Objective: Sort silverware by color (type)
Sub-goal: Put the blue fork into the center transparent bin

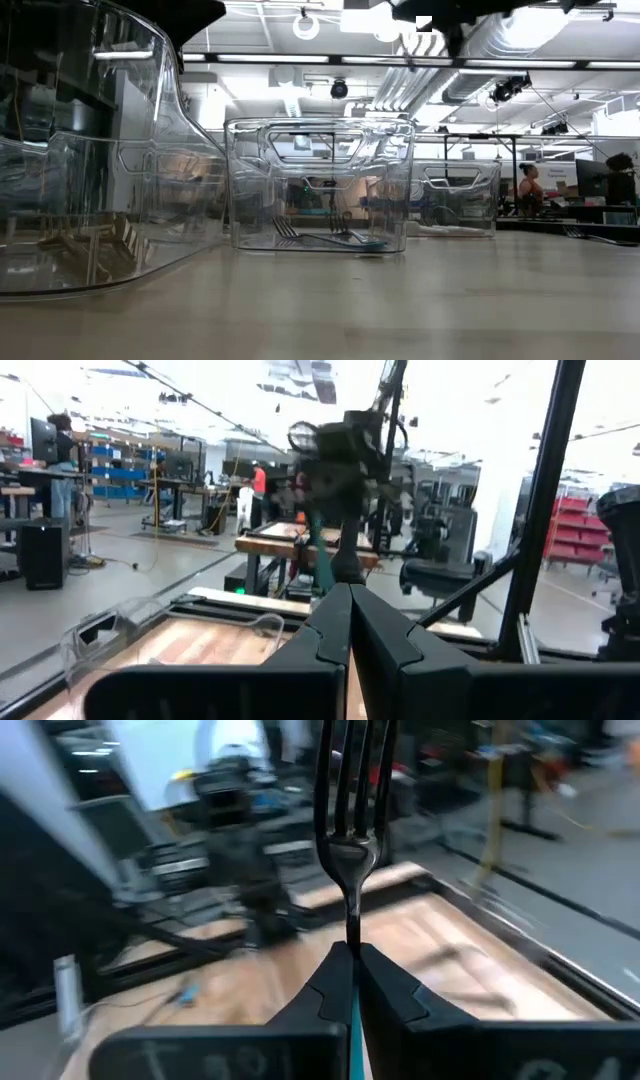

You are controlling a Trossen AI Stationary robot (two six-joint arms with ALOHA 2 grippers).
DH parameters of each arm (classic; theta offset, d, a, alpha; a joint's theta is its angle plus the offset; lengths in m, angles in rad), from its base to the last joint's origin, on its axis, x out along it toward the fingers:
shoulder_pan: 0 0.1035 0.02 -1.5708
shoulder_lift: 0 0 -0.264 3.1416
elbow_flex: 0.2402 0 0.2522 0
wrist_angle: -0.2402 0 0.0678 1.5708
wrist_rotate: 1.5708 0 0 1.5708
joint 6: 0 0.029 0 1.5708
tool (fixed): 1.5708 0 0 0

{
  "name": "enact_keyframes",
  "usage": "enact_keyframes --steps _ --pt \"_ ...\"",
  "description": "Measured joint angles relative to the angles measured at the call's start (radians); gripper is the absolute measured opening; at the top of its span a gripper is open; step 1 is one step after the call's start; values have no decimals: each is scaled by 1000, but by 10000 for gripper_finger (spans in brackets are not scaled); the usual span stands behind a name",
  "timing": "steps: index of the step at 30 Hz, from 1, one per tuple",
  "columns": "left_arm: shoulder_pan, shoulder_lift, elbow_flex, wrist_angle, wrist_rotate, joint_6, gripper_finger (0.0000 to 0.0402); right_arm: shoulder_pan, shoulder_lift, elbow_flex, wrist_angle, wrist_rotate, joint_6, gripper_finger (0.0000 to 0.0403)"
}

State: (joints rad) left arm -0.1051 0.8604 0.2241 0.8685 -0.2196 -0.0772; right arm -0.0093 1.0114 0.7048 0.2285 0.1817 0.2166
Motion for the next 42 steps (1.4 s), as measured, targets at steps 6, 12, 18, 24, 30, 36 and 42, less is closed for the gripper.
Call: enact_keyframes --steps 6,12,18,24,30,36,42 --pt "0 1 0 -1 0 -49 1 128 253 0 337 33 -98 0" --pt "0 1 0 -1 29 -51 1 163 371 0 488 51 -113 0" --pt "0 1 0 -1 30 -18 1 167 380 0 504 53 -124 0" --pt "0 1 0 -2 30 -17 1 167 380 0 502 53 -123 0" --pt "0 31 0 -1 29 6 1 167 379 0 487 56 -140 0" --pt "0 71 0 12 24 55 1 166 386 168 88 122 -13 0" --pt "0 76 0 26 23 54 1 159 550 479 -452 169 98 0"
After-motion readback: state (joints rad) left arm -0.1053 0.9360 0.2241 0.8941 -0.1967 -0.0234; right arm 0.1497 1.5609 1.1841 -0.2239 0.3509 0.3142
